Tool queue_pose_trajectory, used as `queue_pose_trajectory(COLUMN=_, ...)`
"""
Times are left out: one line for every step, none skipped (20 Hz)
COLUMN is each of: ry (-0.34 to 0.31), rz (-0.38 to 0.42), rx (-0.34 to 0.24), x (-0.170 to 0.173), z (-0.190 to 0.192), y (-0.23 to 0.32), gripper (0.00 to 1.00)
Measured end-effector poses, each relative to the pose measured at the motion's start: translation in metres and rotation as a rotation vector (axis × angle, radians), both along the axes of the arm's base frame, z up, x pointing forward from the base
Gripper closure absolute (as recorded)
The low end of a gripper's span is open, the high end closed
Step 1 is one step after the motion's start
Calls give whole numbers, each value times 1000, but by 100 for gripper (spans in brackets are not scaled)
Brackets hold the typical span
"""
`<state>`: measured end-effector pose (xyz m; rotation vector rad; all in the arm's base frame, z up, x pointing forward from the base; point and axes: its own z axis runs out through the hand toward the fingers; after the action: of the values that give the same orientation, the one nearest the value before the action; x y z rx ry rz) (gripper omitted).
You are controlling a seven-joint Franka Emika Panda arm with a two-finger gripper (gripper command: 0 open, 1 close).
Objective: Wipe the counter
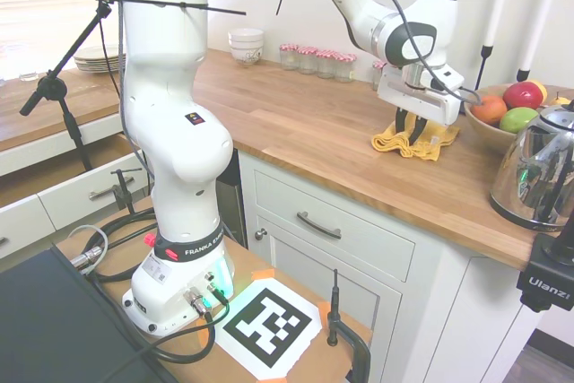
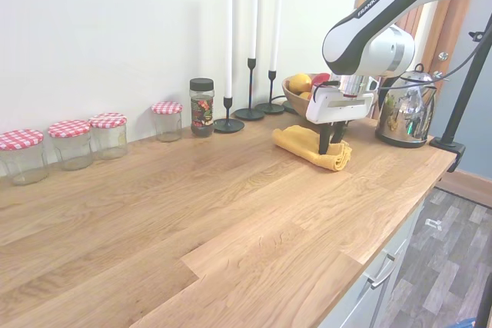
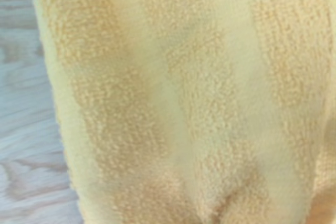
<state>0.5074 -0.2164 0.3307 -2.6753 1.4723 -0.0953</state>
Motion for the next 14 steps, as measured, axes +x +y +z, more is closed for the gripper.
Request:
queue_pose_trajectory(ry=0, rz=1, rx=0, x=0, z=0, y=1, gripper=100)
queue_pose_trajectory(ry=0, rz=2, rx=1, x=0, z=0, y=1, gripper=100)
queue_pose_trajectory(ry=0, rz=2, rx=1, x=1, z=0, y=1, gripper=100)
queue_pose_trajectory(ry=-1, rz=2, rx=1, x=1, z=0, y=1, gripper=100)
queue_pose_trajectory(ry=-1, rz=2, rx=1, x=1, z=0, y=1, gripper=100)
queue_pose_trajectory(ry=-1, rz=2, rx=1, x=1, z=0, y=2, gripper=100)
queue_pose_trajectory(ry=-1, rz=3, rx=1, x=1, z=0, y=2, gripper=100)
queue_pose_trajectory(ry=-1, rz=4, rx=1, x=1, z=0, y=3, gripper=100)
queue_pose_trajectory(ry=-1, rz=8, rx=1, x=2, z=0, y=5, gripper=100)
queue_pose_trajectory(ry=-2, rz=16, rx=1, x=4, z=0, y=9, gripper=100)
queue_pose_trajectory(ry=-4, rz=26, rx=0, x=6, z=-1, y=16, gripper=100)
queue_pose_trajectory(ry=-7, rz=35, rx=-2, x=9, z=-1, y=24, gripper=100)
queue_pose_trajectory(ry=-10, rz=46, rx=-4, x=13, z=-1, y=35, gripper=100)
queue_pose_trajectory(ry=-13, rz=60, rx=-5, x=17, z=-1, y=48, gripper=100)
